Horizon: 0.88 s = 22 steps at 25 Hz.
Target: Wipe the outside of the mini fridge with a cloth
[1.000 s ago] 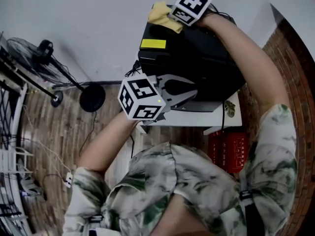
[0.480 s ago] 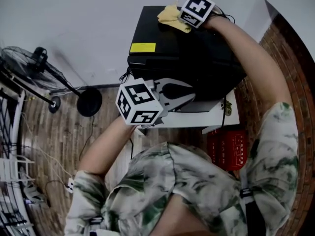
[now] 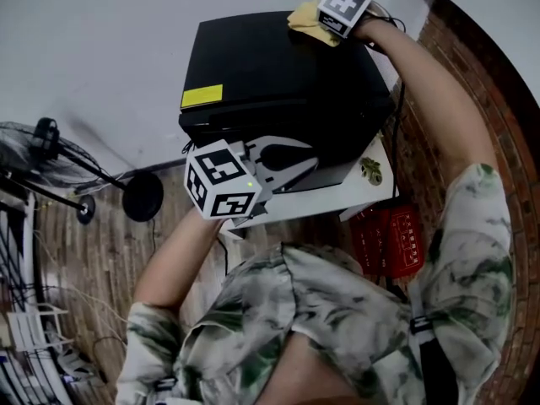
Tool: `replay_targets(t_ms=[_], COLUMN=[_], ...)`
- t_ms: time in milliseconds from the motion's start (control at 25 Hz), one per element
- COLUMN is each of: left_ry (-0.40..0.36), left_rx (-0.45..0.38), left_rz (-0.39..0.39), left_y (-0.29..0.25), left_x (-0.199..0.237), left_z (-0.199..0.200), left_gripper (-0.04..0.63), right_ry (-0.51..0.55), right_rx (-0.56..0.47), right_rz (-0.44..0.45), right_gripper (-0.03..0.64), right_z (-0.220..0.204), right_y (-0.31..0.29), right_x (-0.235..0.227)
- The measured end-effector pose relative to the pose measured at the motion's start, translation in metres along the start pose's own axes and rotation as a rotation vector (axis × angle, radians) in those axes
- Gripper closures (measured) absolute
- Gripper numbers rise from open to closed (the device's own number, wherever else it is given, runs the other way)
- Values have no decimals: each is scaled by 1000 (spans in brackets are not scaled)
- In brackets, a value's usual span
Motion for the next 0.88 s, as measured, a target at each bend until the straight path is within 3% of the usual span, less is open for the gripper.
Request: replay_targets(t_ms=[400, 560, 880], left_ry=[-8, -17, -53], left_rx=[7, -2, -13], left_rz=[-34, -36, -17], left_y=[-6, 0, 23], left_x=[-6, -9, -21], left_z=[-6, -6, -11], left_gripper=[566, 566, 566], right_ry=[-99, -126, -192], right_rx=[47, -25, -175], right_rz=[-73, -88, -140], right_gripper=[531, 531, 531], right_z=[-60, -56, -49], right_y=[15, 15, 73], right_x=[-28, -34, -27])
Point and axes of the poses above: the fingertips, and each gripper's own axes: y backward along the fingers, x to its left, z out of its top, the point moved 1 cm from there along y, backward along the fingers, and after that the axes turned 3 degrees about z, right-handed, at the moved point
